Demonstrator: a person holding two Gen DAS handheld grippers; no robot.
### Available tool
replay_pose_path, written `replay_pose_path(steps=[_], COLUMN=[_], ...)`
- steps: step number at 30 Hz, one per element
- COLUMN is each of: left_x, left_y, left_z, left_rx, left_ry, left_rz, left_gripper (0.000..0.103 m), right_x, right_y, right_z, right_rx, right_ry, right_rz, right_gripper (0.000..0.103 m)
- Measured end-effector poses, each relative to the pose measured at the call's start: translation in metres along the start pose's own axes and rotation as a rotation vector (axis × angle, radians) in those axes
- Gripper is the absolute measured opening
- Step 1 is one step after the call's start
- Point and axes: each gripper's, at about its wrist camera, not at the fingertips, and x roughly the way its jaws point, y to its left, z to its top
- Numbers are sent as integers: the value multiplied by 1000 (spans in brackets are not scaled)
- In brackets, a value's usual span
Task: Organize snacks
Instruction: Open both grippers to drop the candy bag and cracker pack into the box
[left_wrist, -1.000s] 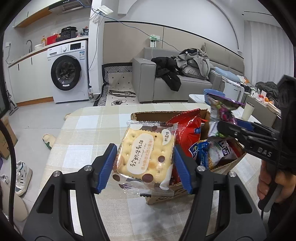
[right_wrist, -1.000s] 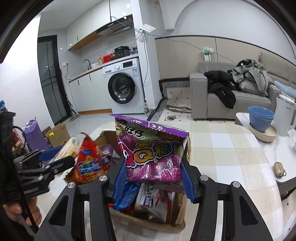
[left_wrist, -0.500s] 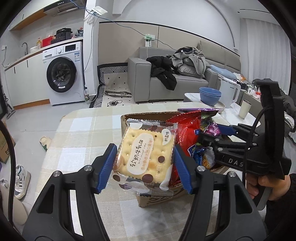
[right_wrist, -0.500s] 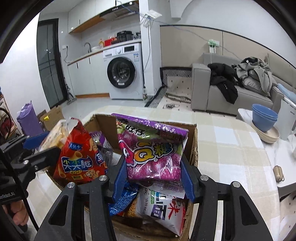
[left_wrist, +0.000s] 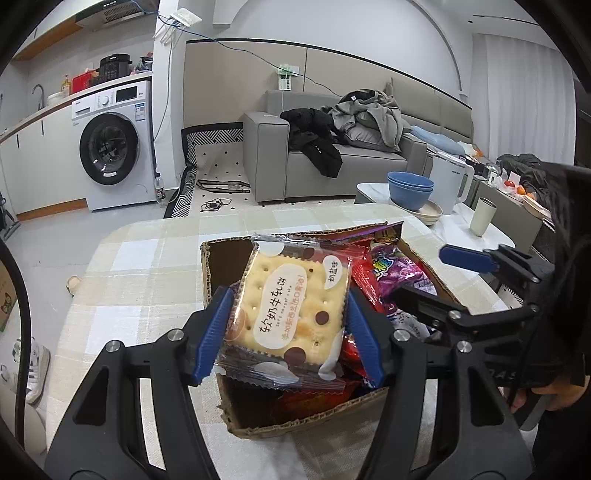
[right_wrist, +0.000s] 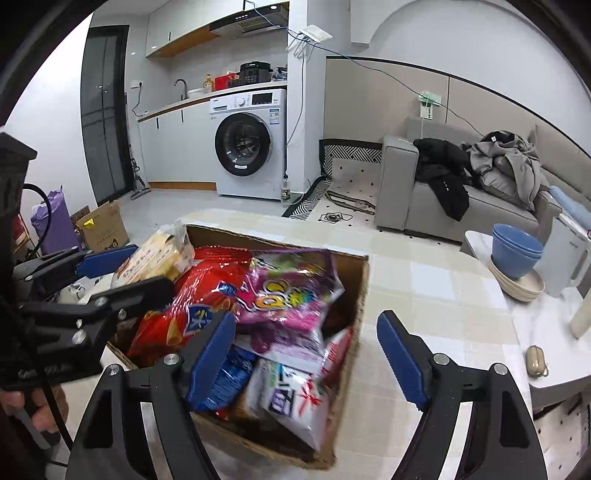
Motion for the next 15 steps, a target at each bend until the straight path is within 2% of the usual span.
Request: replay_pose_path(steps=[4,8,15], left_x=[3,-7,8], left_y=[8,27,29], left_z=[1,5,4], left_rx=[-49,-122,-84], left_ry=[-16,-69,-8], left_rz=[6,6,57], left_gripper=[60,60,60], right_x=[-7,-14,-18], right_y=[-11,-15,-16], right_z=[-5,-9,-10], right_rx=[38,50,55], right_ry=[-7,-17,-23], right_rz=[-2,-4,-2], right_gripper=[84,85,85])
